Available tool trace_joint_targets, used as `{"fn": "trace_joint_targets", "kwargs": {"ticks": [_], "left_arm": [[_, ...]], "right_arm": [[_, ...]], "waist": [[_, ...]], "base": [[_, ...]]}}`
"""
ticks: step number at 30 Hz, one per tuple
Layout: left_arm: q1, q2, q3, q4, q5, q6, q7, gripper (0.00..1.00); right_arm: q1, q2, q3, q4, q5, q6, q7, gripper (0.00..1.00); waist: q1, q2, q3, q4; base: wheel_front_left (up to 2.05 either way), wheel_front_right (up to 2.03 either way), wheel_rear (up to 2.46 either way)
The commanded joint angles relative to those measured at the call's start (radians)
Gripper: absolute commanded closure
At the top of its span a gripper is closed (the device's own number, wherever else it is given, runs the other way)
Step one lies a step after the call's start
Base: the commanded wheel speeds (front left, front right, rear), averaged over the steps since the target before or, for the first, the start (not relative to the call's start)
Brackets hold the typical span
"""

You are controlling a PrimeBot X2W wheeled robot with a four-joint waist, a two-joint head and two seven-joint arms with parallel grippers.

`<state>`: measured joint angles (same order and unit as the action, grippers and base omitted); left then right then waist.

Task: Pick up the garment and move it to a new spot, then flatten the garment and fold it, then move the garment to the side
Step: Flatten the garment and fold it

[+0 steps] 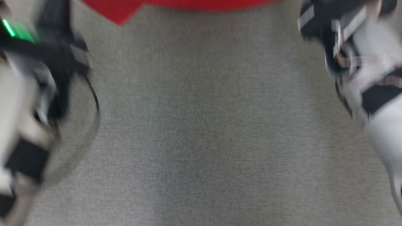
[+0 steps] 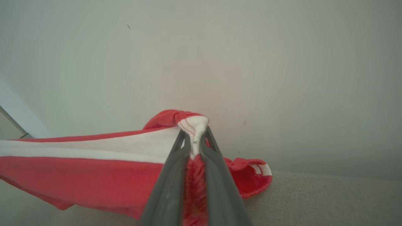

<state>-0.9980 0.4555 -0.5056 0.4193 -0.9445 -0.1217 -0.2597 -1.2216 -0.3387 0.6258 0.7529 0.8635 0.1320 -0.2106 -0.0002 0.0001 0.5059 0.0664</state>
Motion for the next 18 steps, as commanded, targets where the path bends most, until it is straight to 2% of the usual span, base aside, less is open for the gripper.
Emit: {"fn": "trace_joint_targets", "kwargs": {"ticks": [1,5,8,14,18], "left_arm": [[0.067,0.009,0.010,-0.027,0.013,0.019,-0.005,1.00],[0.329,-0.007,0.057,-0.173,0.032,0.077,-0.006,1.00],[0.496,-0.043,0.102,-0.251,0.053,0.117,-0.006,1.00],[0.756,-0.128,0.165,-0.321,0.110,0.145,-0.006,1.00],[0.881,-0.150,0.193,-0.318,0.152,0.155,-0.006,1.00]], "right_arm": [[0.050,-0.024,0.012,-0.023,0.009,-0.003,-0.008,1.00],[0.254,-0.076,0.022,-0.125,0.060,-0.003,-0.031,1.00],[0.403,-0.103,0.001,-0.180,0.068,-0.003,-0.043,1.00],[0.692,-0.078,-0.078,-0.277,0.068,-0.003,-0.054,1.00],[0.862,-0.055,-0.129,-0.343,0.029,-0.003,-0.054,1.00]], "waist": [[0.0002,-0.0001,-0.081,-0.020],[0.0002,-0.0001,-0.136,-0.014],[0.0002,-0.0001,-0.178,-0.006],[0.0002,-0.0001,-0.256,0.010],[0.0002,-0.0001,-0.301,0.010]], "base": [[0.00,0.00,0.00],[0.00,0.00,0.00],[0.00,0.00,0.00],[0.00,0.00,0.00],[0.00,0.00,0.00]]}}
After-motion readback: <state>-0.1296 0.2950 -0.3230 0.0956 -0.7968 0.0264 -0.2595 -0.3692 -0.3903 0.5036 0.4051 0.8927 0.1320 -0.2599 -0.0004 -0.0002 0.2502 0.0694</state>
